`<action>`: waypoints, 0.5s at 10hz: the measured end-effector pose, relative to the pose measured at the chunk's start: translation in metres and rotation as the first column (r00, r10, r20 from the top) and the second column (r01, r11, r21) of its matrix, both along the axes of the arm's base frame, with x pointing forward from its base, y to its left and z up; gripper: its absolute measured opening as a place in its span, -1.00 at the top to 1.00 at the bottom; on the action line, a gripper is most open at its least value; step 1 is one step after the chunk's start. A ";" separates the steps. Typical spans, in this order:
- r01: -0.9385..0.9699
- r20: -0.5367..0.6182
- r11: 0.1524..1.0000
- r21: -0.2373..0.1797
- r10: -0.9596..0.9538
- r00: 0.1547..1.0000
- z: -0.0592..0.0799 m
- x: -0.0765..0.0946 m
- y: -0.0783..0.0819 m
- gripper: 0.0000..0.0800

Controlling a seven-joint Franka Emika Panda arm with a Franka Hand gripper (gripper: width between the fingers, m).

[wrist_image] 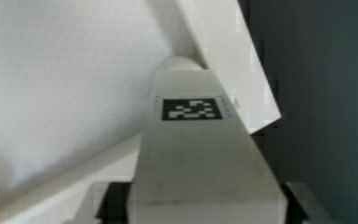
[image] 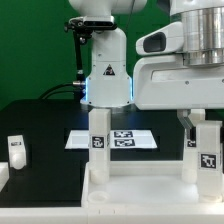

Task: Assemble desk

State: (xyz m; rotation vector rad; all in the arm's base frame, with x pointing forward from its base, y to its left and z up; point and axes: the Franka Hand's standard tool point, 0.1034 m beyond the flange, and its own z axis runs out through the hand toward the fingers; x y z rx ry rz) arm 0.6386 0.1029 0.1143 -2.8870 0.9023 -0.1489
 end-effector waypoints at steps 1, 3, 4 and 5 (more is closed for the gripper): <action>0.211 -0.017 0.977 0.006 -0.211 0.977 0.000 -0.001 0.002 0.29; 0.612 -0.059 0.789 0.043 -0.610 0.790 -0.001 -0.004 0.010 0.29; 0.777 -0.085 0.625 0.081 -0.772 0.630 -0.001 -0.005 0.017 0.29; 0.861 -0.112 0.497 0.113 -0.854 0.508 -0.001 -0.004 0.019 0.29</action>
Offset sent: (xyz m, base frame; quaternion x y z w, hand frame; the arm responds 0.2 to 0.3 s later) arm -0.0036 0.0403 -0.0155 0.0741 0.0023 0.6190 0.7819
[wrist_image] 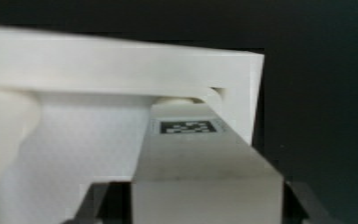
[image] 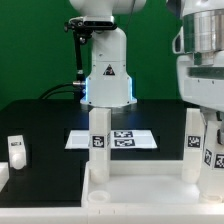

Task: Assemble desk

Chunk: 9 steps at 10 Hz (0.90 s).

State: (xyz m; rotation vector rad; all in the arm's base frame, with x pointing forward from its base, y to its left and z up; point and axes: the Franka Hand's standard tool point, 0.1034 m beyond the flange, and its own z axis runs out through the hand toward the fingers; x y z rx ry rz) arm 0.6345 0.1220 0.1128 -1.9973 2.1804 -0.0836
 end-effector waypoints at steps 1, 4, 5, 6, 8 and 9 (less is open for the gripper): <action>0.023 -0.002 1.000 0.004 -0.023 1.000 0.000 0.000 0.000 0.29; -0.098 0.005 0.995 -0.023 0.098 0.995 0.000 0.000 0.000 -0.25; -0.284 0.014 0.957 -0.057 0.285 0.958 0.002 -0.001 0.002 -0.54; -0.481 0.012 0.871 -0.096 0.484 0.875 0.000 -0.001 0.001 -0.60; -0.605 -0.002 0.788 -0.114 0.609 0.793 -0.004 -0.003 0.000 -0.62; -0.659 -0.007 0.741 -0.129 0.664 0.748 -0.004 -0.003 -0.001 -0.62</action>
Offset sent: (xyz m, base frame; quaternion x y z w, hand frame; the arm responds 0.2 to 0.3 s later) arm 0.0000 0.0000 0.0000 0.0000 0.0000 0.0000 1.0000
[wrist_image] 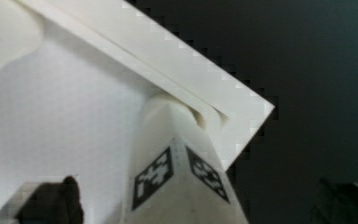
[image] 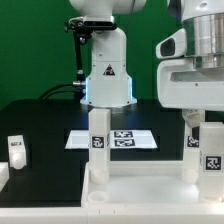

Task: Assemble desk

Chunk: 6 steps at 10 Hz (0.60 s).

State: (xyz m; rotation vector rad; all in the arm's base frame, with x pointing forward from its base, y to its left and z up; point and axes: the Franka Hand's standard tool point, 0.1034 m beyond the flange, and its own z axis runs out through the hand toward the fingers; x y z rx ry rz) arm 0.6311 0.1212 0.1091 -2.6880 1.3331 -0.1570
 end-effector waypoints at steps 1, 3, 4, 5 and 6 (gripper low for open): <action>-0.040 0.003 0.999 -0.007 0.040 0.999 0.000 0.000 -0.001 -0.62; -0.328 -0.010 0.942 -0.065 0.328 0.945 0.003 0.004 -0.004 -0.62; -0.495 -0.021 0.864 -0.095 0.495 0.868 0.002 0.006 -0.002 -0.62; -0.494 -0.021 0.864 -0.094 0.494 0.869 0.001 0.006 -0.002 -0.62; -0.477 -0.021 0.874 -0.091 0.478 0.878 0.001 0.006 -0.003 -0.32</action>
Offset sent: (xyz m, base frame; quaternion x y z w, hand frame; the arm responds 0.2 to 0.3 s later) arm 0.0104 0.0345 -0.0099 -0.0018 -0.0974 -0.4706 0.8770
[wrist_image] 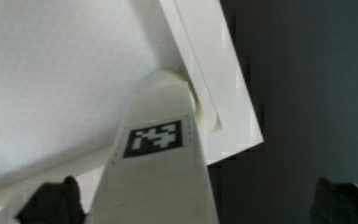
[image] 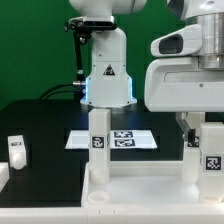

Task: Assemble desk

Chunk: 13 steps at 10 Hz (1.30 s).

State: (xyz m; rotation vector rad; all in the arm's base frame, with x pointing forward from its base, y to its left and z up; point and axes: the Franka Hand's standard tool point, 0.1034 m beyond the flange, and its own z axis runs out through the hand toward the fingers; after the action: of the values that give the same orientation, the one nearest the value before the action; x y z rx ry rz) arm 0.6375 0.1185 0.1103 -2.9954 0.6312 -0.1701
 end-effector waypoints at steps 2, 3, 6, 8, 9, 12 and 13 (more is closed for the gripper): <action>0.016 -0.001 1.000 0.002 -0.016 1.000 0.000 0.000 0.000 0.14; 0.105 -0.009 0.994 0.009 -0.105 0.994 -0.001 -0.001 -0.004 0.27; 0.594 -0.067 0.802 0.063 -0.591 0.804 -0.003 -0.004 -0.004 0.28; 0.791 -0.136 0.601 0.109 -0.780 0.611 -0.003 -0.002 -0.010 0.28; 0.812 -0.142 0.574 0.107 -0.799 0.584 -0.003 -0.002 -0.010 0.28; 0.746 -0.123 0.658 0.105 -0.736 0.666 -0.003 -0.003 -0.010 0.28; 0.641 -0.096 0.760 0.107 -0.633 0.768 -0.001 -0.002 -0.010 0.28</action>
Offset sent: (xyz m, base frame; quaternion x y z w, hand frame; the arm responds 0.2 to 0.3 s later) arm 0.0000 0.0000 0.0000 0.0000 0.0000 0.1296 0.9916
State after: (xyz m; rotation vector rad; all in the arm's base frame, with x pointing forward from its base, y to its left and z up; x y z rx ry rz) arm 0.6359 0.1080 0.1092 -2.5324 1.5866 -0.0747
